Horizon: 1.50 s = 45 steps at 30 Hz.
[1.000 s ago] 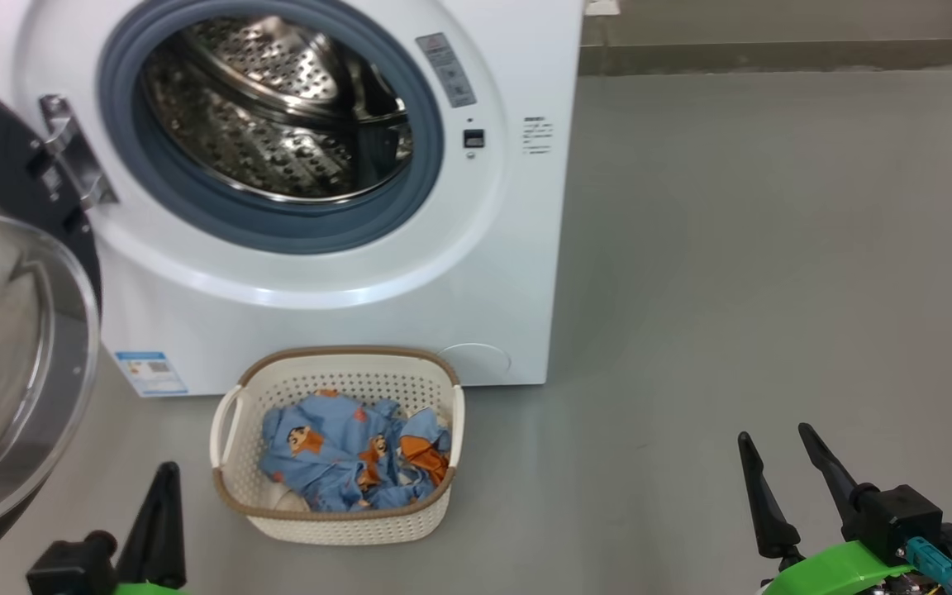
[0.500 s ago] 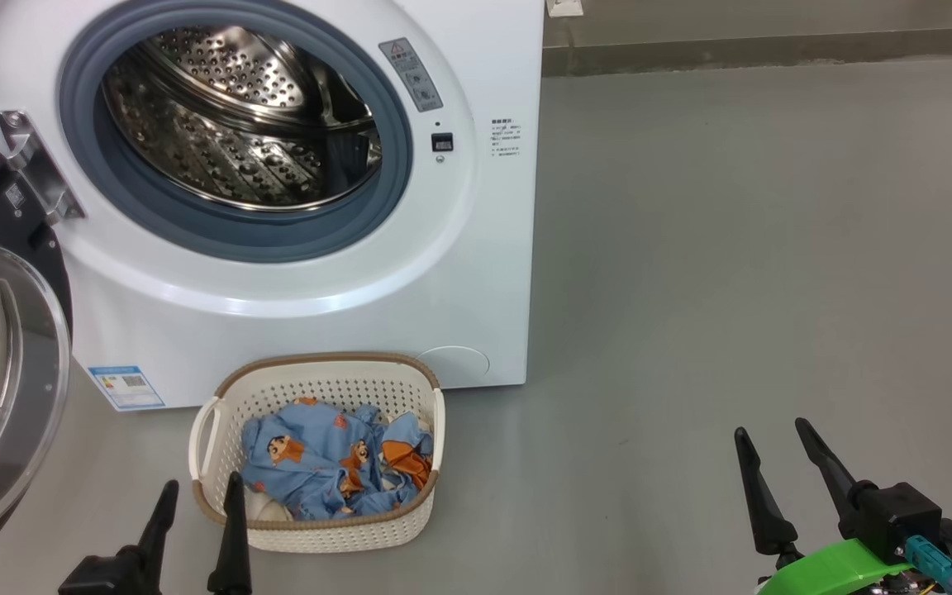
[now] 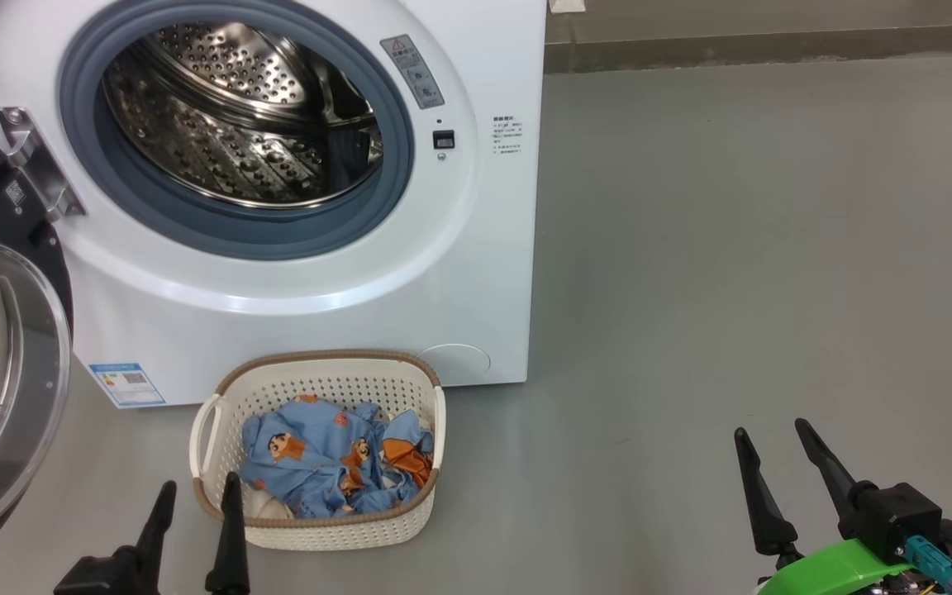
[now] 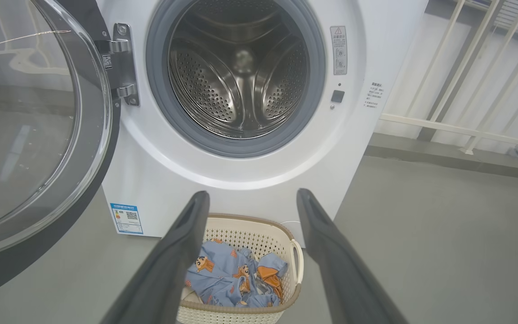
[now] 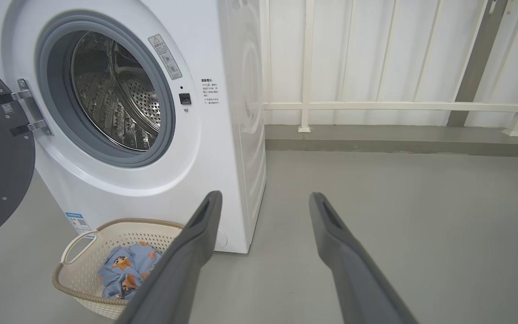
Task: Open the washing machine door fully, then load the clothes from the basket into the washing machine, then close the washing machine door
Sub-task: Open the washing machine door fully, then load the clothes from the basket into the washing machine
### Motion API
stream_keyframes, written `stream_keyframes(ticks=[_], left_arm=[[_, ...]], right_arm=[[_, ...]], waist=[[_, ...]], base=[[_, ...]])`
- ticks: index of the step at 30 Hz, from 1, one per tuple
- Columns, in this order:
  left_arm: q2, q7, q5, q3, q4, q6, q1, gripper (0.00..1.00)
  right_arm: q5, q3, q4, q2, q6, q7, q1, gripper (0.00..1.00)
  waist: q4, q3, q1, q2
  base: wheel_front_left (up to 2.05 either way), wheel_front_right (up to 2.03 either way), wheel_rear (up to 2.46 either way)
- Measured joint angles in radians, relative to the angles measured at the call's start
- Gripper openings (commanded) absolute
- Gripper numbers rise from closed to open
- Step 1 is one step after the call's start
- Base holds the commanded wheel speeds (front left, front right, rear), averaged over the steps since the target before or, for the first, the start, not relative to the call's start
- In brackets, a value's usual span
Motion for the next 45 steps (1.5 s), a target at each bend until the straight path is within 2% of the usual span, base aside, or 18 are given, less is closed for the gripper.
stream_keyframes(ticks=[40, 45], left_arm=[[0.000, 0.000, 0.015, -0.004, 0.016, 0.001, -0.002, 1.00], [0.000, 0.000, -0.005, -0.005, 0.018, -0.009, -0.002, 1.00]], right_arm=[[0.000, 0.001, 0.006, 0.000, 0.000, 0.000, 0.000, 1.00], [0.000, 0.001, 0.009, 0.000, 0.000, 0.000, 0.000, 1.00]], waist=[[0.010, 0.004, 0.0000, 0.0000], [0.011, 0.004, 0.0000, 0.0000]], base=[[0.00, 0.00, 0.00], [0.06, -0.06, 0.00]])
